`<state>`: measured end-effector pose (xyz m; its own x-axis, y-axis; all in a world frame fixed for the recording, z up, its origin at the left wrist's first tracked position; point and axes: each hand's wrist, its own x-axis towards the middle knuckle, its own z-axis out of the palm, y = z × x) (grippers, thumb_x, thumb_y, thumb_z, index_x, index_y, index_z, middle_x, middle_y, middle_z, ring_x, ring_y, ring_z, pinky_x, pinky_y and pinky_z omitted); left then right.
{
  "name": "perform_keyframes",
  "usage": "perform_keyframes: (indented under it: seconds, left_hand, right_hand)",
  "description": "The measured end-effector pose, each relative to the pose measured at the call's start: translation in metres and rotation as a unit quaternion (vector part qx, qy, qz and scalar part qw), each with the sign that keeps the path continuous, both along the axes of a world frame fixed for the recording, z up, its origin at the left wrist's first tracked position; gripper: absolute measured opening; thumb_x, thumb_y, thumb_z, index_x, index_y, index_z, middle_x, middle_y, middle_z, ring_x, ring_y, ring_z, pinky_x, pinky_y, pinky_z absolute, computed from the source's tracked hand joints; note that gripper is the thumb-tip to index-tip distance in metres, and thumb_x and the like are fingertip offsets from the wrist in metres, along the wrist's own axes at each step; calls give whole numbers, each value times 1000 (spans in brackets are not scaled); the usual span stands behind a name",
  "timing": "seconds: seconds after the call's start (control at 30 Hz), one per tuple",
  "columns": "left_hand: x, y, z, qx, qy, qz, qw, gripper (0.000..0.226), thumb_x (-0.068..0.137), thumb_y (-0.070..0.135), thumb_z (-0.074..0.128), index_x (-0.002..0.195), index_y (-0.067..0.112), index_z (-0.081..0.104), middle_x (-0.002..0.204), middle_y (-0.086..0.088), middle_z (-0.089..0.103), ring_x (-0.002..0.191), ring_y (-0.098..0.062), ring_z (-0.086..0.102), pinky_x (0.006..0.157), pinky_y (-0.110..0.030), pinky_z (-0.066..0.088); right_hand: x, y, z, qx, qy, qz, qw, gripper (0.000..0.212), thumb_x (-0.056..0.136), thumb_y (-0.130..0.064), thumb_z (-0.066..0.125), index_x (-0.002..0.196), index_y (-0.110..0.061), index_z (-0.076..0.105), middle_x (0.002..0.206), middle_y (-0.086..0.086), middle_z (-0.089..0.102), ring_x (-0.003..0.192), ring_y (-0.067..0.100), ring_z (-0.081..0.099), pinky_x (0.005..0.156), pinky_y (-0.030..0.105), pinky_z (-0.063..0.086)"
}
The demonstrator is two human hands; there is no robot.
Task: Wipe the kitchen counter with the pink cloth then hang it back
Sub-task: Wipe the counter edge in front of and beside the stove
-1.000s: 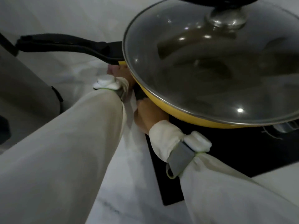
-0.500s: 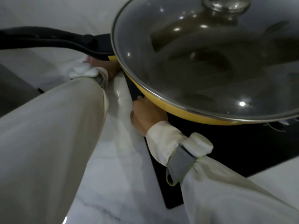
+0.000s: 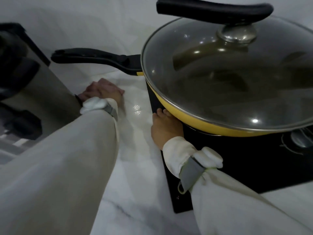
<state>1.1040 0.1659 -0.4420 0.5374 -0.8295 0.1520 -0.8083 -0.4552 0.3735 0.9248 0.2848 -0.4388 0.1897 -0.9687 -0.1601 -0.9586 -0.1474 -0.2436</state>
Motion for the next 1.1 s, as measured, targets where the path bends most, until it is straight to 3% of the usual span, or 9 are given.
perform_keyframes:
  seconds: [0.07,0.13,0.2,0.27,0.4,0.57,0.7,0.9,1.1]
  left_hand:
    - [-25,27,5,43,-39,-33,998,42,76,56,42,105,35,62,100,6,60,93,-15,58,83,-34,41]
    - [-61,54,-2,144,-33,-84,985,58,90,54,33,144,34,30,151,-9,32,140,-32,27,113,-50,17]
    - [-78,84,-8,221,-19,-113,969,74,94,57,26,152,25,-8,160,-14,-8,147,-37,-8,116,-51,-8]
    - [-82,112,-14,237,-39,-146,960,72,95,58,22,150,28,-14,159,-14,-16,147,-37,-13,117,-49,-10]
    - [-66,125,-22,213,-70,-205,953,71,93,56,27,150,36,-11,160,-7,-15,147,-33,-12,117,-50,-9]
    - [-19,99,-18,95,-3,-130,987,67,89,59,26,145,23,33,155,-16,23,144,-38,14,117,-55,4]
    - [-55,128,-15,157,7,-39,987,68,93,55,30,152,30,7,160,-13,1,147,-37,-3,117,-54,-4]
    - [-93,204,-20,171,-49,-183,967,54,100,46,17,151,36,2,162,-5,-3,149,-31,-5,119,-48,-4]
    - [-6,235,-18,173,21,56,983,59,96,52,24,151,38,7,162,-1,-1,149,-26,-2,117,-51,-2]
  right_hand:
    - [2,3,1,-11,-2,6,1000,43,91,-12,41,133,-4,44,146,12,38,135,30,34,113,42,30]
    - [0,2,-1,-11,-8,-1,1000,42,90,-12,41,131,-2,45,144,13,38,135,30,34,113,42,30]
    - [-1,6,1,2,-27,-14,1000,41,92,-14,39,131,-4,45,144,11,37,137,29,30,114,40,27]
    - [1,9,5,8,-37,-23,999,41,94,-18,39,132,-6,44,145,10,36,138,29,26,116,39,23]
    - [6,19,15,-11,-47,-21,999,46,91,-20,43,136,-13,40,146,6,35,140,27,21,115,38,18]
    - [0,46,21,-53,-59,11,997,33,90,-18,44,119,-6,53,135,10,49,134,30,31,108,39,27]
    - [-11,61,17,-42,-73,8,996,40,92,-16,42,130,-8,47,141,8,45,137,28,29,110,37,25]
    - [-23,82,16,-26,-65,19,997,39,92,-22,42,129,-10,46,138,8,48,137,27,30,109,37,27]
    - [-39,116,22,-27,-62,68,995,41,94,-19,40,134,-9,44,141,7,46,136,28,30,112,38,24]
